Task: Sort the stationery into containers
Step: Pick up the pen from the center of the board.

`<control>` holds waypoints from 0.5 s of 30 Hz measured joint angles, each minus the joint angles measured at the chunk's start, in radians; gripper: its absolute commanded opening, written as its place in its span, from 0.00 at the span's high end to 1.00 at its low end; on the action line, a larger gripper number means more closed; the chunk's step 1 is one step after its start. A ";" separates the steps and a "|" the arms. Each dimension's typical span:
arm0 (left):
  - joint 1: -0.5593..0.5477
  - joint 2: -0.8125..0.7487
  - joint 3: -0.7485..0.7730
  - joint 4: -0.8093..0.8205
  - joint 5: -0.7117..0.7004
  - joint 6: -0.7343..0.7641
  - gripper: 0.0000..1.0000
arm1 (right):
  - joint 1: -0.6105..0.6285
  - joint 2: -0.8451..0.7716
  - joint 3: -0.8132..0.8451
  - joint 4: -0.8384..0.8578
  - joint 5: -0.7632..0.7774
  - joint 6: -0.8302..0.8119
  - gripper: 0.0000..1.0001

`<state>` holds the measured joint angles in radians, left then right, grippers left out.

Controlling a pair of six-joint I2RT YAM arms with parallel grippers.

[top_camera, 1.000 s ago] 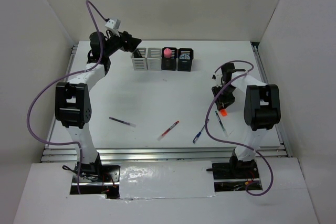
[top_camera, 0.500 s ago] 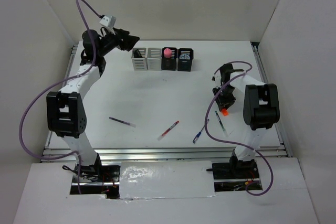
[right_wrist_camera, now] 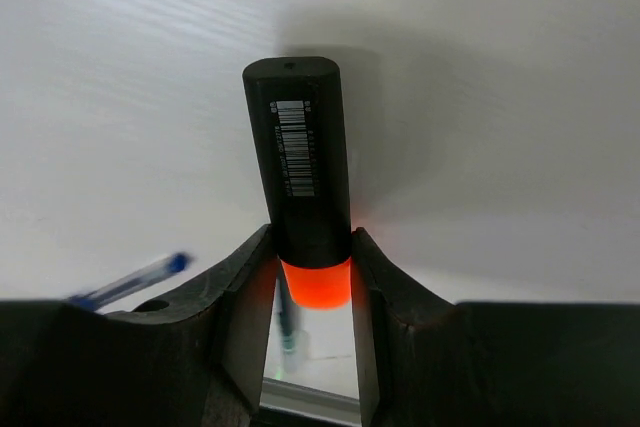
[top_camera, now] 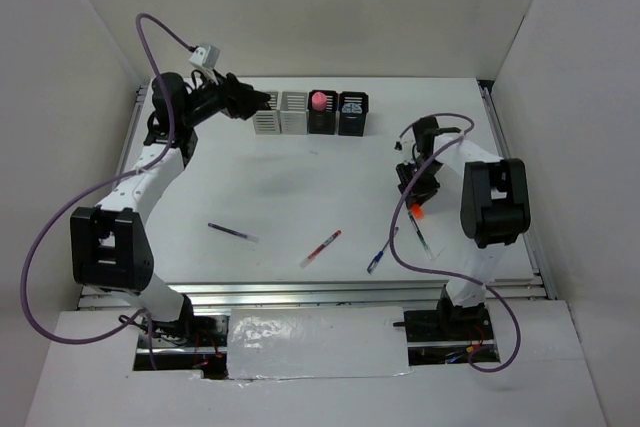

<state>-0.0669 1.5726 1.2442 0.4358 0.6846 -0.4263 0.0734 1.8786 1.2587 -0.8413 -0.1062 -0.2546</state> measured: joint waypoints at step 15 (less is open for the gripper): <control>-0.236 0.016 0.044 -0.191 0.013 -0.227 0.22 | 0.351 -0.242 0.282 0.063 -0.250 0.131 1.00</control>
<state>-0.3027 1.5887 1.2884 0.2447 0.6979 -0.6537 0.4244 1.6363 1.5406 -0.7780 -0.3561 -0.1238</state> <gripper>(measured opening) 0.781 0.394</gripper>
